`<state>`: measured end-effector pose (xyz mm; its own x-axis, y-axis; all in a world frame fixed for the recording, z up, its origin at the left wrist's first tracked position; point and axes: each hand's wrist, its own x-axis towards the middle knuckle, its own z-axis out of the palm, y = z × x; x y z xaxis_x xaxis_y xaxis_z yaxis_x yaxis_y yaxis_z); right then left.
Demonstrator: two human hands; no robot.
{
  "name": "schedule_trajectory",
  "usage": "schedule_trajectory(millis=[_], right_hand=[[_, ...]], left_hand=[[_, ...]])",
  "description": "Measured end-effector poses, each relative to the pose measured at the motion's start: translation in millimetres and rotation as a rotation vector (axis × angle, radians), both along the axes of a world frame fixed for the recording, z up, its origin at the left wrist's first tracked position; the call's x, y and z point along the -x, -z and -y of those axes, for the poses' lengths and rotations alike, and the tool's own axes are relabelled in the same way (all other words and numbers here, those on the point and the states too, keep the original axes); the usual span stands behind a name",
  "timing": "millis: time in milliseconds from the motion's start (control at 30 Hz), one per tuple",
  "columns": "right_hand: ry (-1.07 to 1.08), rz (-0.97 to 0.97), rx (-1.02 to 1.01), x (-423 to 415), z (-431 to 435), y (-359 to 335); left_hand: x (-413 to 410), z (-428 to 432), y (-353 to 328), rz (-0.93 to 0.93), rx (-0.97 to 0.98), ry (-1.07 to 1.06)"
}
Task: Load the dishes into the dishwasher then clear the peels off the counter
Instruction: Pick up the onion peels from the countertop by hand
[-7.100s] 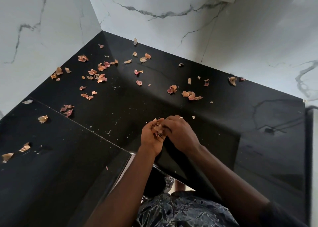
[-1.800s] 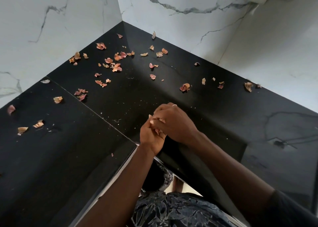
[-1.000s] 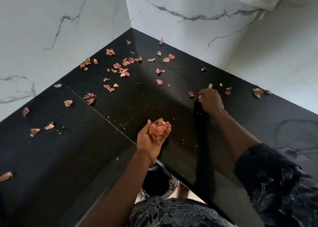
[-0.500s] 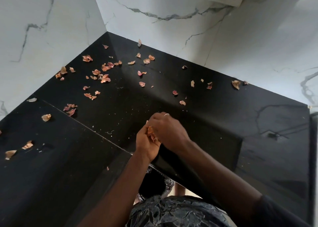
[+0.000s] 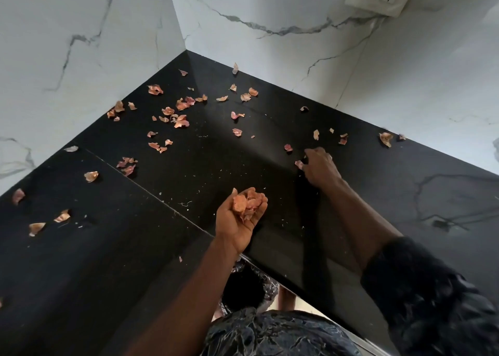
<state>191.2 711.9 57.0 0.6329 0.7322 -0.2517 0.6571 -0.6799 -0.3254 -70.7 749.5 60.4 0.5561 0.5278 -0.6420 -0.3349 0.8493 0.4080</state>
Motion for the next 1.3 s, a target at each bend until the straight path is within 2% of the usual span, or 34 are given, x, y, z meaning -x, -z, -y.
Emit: schedule_trajectory(millis=[67,167,333,433,567,700,867,1000,1133,1300], right_hand=[[-0.082,0.062,0.011,-1,1,12],[-0.164,0.149,-0.079,9,4,20],[-0.256,0.195,-0.064,38,7,16],[-0.271,0.135,-0.088,53,14,14],[-0.156,-0.044,-0.236,57,27,17],[-0.108,-0.004,-0.310,43,11,5],[-0.028,0.080,-0.214,24,-28,2],[-0.205,0.118,-0.097,25,-34,10],[-0.313,0.217,-0.067,37,-26,6],[-0.333,0.090,-0.023,52,-13,-1]], left_hand=[[1,-1,0,-0.012,0.003,0.010],[2,-3,-1,0.005,0.003,0.001],[2,-4,3,0.021,0.020,-0.011],[-1,-6,4,0.022,0.033,-0.009],[-4,-6,2,0.030,0.039,0.004],[-4,-2,1,0.042,0.035,0.008],[2,1,-3,0.049,0.027,0.008],[11,0,-6,0.041,0.024,-0.021],[20,-4,-4,0.043,0.025,-0.058],[21,-7,-2,0.043,0.039,-0.096]])
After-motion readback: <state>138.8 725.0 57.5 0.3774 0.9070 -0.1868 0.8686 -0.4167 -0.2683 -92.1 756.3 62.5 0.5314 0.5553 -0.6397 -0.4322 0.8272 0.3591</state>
